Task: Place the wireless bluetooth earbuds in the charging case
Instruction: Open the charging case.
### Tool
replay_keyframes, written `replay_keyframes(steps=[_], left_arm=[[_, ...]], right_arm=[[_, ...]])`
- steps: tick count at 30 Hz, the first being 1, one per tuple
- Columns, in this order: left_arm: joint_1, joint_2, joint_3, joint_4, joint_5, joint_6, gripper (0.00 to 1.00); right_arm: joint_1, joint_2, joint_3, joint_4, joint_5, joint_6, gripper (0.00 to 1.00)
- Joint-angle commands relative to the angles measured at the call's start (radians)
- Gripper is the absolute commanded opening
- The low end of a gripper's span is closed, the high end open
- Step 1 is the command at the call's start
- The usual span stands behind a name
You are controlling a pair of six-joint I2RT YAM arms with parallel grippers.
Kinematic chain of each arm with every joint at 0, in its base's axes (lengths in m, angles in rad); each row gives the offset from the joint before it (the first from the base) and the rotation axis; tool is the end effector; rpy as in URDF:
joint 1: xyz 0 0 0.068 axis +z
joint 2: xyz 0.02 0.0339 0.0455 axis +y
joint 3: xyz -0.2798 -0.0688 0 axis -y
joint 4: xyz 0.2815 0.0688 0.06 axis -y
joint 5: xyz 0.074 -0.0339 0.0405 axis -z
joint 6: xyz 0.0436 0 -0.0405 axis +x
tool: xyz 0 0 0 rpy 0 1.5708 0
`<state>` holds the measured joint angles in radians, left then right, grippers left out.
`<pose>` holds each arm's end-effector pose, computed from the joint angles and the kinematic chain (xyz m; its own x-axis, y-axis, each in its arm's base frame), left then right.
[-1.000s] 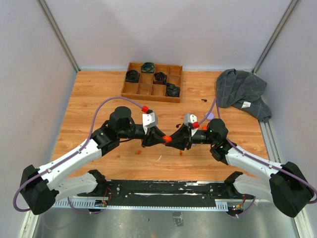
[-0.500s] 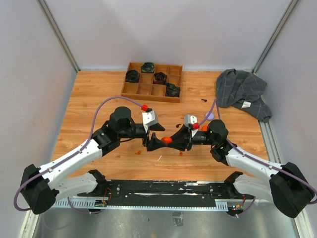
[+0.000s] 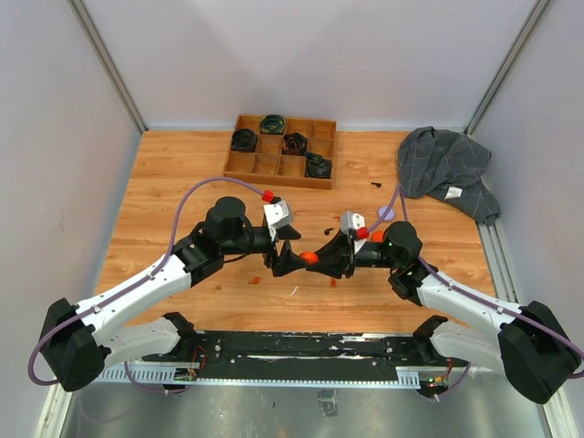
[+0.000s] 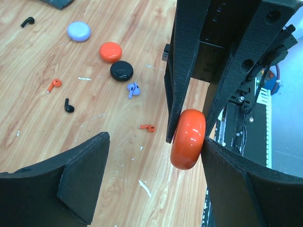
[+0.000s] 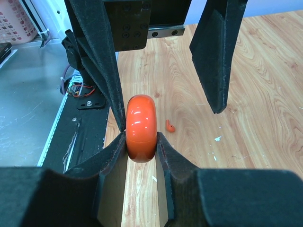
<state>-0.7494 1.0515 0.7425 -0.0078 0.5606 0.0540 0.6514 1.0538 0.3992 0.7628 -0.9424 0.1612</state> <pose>0.1840 -0.2029 0.2934 -0.1766 0.2268 -0.9578 0.9577 0.2640 -0.1141 0.1699 0.1739 0.2437 -0.0751 0.0614 -0.9953 -0.9968 -0.0304 0.0733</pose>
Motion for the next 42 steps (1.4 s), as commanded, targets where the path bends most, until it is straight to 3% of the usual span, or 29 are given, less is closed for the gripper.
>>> replay_keyframes(steps=[1,23,30,34,42], left_arm=[[-0.005,-0.018,0.042,-0.006,-0.061,-0.018,0.82],[0.061,-0.011,0.098,-0.034,-0.108,-0.072,0.83],[0.065,-0.017,0.094,-0.033,-0.118,-0.119,0.86],[0.065,-0.033,0.085,-0.076,-0.253,-0.224,0.90],[0.065,0.007,0.058,-0.325,-0.485,-0.441,0.90]], right_arm=[[-0.013,-0.021,-0.010,0.027,-0.030,-0.009,0.05],[-0.012,-0.014,-0.008,0.005,-0.036,-0.030,0.05],[-0.012,-0.016,-0.013,-0.028,0.035,-0.053,0.05],[-0.013,-0.033,-0.024,-0.068,0.125,-0.085,0.06],[-0.013,-0.074,-0.059,-0.094,0.294,-0.121,0.06]])
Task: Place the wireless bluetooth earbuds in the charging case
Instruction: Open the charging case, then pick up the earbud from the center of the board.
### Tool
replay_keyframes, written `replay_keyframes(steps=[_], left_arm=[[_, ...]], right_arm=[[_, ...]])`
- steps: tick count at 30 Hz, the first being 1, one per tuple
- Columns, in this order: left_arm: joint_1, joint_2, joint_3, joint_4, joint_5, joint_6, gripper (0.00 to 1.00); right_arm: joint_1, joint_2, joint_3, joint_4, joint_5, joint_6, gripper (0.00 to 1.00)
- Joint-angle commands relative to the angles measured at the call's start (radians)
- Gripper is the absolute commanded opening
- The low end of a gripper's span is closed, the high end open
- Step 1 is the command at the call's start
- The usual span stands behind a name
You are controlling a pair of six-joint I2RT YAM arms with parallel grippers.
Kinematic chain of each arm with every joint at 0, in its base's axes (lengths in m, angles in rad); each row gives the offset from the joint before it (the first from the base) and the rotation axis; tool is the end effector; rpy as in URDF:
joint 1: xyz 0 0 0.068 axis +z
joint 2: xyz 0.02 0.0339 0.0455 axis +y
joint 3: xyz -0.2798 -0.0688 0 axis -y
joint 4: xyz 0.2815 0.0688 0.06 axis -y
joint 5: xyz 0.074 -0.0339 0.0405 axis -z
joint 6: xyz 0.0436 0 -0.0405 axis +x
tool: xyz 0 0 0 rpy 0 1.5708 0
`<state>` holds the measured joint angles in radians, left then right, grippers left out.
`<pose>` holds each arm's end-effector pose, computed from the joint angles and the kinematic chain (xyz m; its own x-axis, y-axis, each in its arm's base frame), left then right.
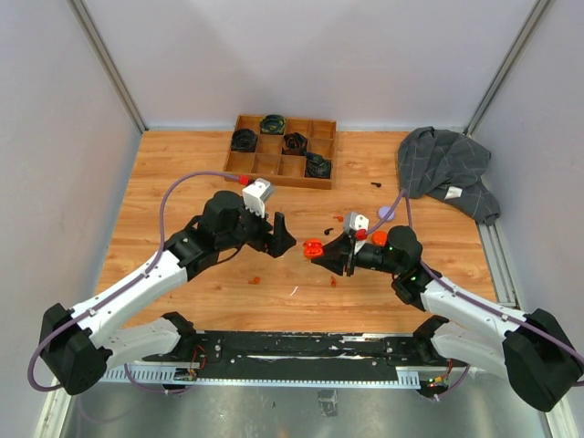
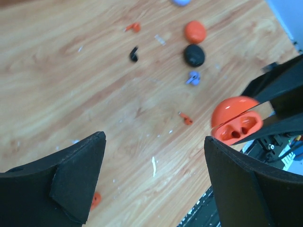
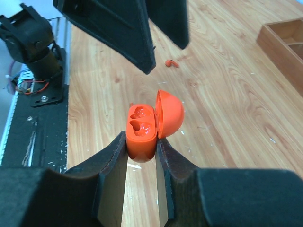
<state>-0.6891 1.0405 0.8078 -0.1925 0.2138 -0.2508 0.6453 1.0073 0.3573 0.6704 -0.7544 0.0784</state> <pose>0.2044 -0.1804 0.3002 -0.4997 0.0974 -0.8607 0.6674 0.6767 -0.3109 0.1711 0.1662 0.2296 -0.0609 0.0256 -0.9978 -0.9835 0.1689 0.0644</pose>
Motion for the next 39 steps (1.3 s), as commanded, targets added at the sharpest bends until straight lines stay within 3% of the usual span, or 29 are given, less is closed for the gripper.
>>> replay_keyframes(steps=[1,13,23,39], left_arm=[[0.005,0.019,-0.026,-0.161,-0.147,-0.154,0.90],[0.005,0.046,-0.218,-0.134,-0.156,-0.261,0.90],[0.004,0.170,-0.226,-0.134,-0.162,-0.255,0.89],[-0.023,0.235,-0.235,-0.178,-0.091,-0.278,0.84]], right_arm=[[-0.007,-0.029,-0.020,-0.004,0.118,-0.040,0.06],[-0.007,-0.062,-0.028,-0.040,0.186,-0.058,0.07],[-0.007,-0.049,-0.025,-0.038,0.189,-0.054,0.07],[-0.007,-0.053,-0.025,-0.027,0.179,-0.045,0.08]])
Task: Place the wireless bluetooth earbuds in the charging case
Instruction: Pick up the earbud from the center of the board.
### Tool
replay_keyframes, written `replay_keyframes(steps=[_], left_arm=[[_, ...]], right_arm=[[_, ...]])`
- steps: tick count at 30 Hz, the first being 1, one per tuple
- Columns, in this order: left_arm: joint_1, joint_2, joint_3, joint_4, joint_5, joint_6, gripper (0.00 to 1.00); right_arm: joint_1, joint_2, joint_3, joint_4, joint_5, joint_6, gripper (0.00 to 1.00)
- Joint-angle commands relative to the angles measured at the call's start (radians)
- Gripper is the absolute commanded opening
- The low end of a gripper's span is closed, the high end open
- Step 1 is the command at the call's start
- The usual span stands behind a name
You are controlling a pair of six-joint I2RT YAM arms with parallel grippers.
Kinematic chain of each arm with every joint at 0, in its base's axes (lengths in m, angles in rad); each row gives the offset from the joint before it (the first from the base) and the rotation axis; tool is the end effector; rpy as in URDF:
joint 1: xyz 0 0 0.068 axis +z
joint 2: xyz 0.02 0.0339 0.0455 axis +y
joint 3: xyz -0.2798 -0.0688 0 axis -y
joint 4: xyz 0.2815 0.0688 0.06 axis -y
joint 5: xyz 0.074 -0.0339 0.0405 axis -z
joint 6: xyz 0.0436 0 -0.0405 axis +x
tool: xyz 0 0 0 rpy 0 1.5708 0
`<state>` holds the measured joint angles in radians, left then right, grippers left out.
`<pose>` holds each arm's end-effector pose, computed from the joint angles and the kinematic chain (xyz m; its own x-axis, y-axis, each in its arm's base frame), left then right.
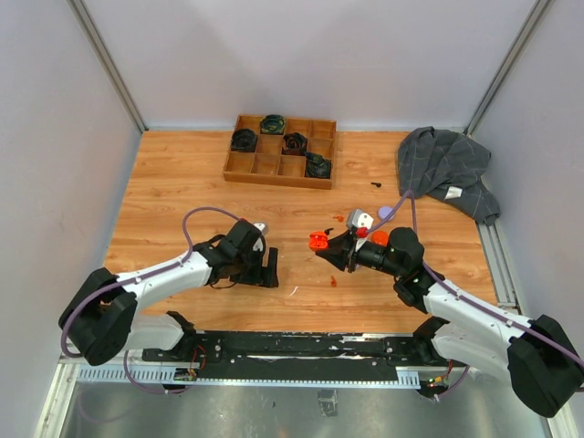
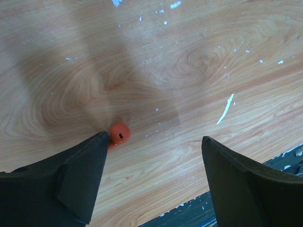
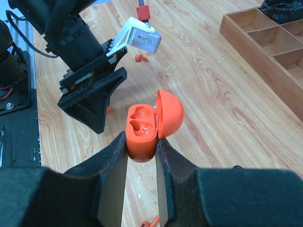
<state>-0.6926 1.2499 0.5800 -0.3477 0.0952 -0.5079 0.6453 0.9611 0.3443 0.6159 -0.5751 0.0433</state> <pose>0.1908 -0.1637 0.1514 -0.9000 0.1176 -0.4197 0.2705 0.9058 -0.3262 0.1732 0.1601 0.2289 -0.0414 0.0143 -0.9990 -0.9383 0.3430 0.0438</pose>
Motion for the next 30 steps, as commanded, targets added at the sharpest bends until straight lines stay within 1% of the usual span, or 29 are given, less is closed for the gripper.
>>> replay_keyframes(steps=[1,7,10,12,16,20,24,30], left_arm=[[-0.028,0.032,-0.007,-0.026,0.032,-0.026,0.81],[-0.072,0.042,0.025,-0.061,0.034,-0.063,0.70],[-0.078,0.038,0.051,-0.103,-0.010,-0.077,0.66],[-0.081,0.036,0.072,-0.136,-0.065,-0.082,0.65],[-0.111,0.046,0.107,-0.171,-0.111,-0.089,0.63],[-0.144,0.088,0.132,-0.191,-0.155,-0.098,0.56],[-0.176,0.143,0.163,-0.218,-0.208,-0.108,0.52],[-0.208,0.205,0.201,-0.257,-0.283,-0.118,0.50]], right_arm=[[-0.007,-0.009,-0.013,0.026,-0.001,-0.009,0.08],[-0.007,-0.019,-0.012,0.022,0.000,-0.008,0.08],[-0.007,-0.026,-0.014,0.020,0.002,-0.008,0.08],[-0.007,-0.032,-0.014,0.017,0.004,-0.008,0.08],[-0.006,-0.039,-0.016,0.015,0.008,-0.008,0.08],[-0.007,-0.036,-0.014,0.013,0.008,-0.008,0.08],[-0.007,-0.031,-0.013,0.012,0.011,-0.008,0.08],[-0.007,-0.030,-0.012,0.007,0.012,-0.010,0.08]])
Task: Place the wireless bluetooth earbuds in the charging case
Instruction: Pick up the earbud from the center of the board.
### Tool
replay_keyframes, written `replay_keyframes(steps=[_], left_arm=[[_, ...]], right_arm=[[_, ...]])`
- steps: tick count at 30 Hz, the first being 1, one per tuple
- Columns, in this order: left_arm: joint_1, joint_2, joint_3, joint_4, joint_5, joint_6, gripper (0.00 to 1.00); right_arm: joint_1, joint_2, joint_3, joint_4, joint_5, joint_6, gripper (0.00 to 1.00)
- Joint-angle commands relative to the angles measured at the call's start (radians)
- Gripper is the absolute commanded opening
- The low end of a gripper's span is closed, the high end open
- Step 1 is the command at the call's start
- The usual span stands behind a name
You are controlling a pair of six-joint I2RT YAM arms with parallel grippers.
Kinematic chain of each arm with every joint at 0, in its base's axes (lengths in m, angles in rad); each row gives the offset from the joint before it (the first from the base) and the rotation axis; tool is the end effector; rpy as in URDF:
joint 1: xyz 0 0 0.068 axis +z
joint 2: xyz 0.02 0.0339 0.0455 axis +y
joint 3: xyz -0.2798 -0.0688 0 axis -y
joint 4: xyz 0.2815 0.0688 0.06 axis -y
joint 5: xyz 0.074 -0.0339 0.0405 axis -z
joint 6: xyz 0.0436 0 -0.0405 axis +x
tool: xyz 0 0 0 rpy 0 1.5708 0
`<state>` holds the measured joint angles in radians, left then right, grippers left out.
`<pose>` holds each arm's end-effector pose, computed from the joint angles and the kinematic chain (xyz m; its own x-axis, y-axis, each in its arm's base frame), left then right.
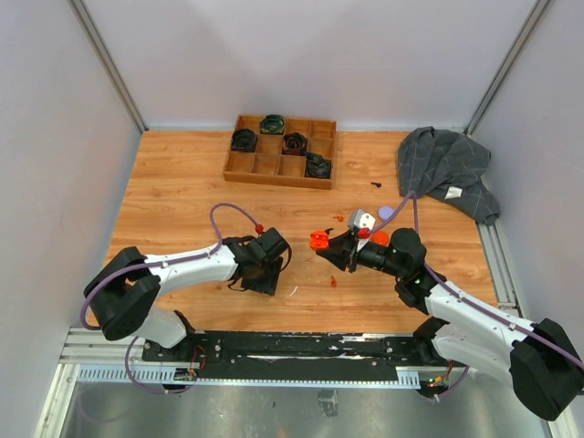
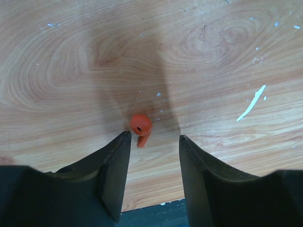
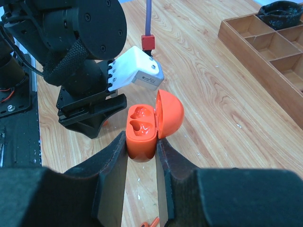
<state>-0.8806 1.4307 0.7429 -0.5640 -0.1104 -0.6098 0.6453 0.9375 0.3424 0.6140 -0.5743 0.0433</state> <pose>0.1777 -0.2077 0.1468 -0.9219 0.2226 -0.3170 0.2640 0.9599 -0.0938 0.1709 0.1583 0.2330 -0.0256 0.0262 -0.9993 -0.9387 0.3433 0.0330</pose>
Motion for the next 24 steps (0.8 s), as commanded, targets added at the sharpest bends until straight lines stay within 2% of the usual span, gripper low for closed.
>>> replay_keyframes(steps=[1,24], left_arm=[[-0.023,0.032,0.041,-0.040,-0.081,-0.016,0.50],[-0.034,0.130,0.070,-0.060,-0.143,0.011,0.31]], right_arm=[[-0.008,-0.006,-0.010,0.009,0.011,-0.010,0.08],[-0.007,-0.015,-0.006,-0.004,0.014,-0.010,0.08]])
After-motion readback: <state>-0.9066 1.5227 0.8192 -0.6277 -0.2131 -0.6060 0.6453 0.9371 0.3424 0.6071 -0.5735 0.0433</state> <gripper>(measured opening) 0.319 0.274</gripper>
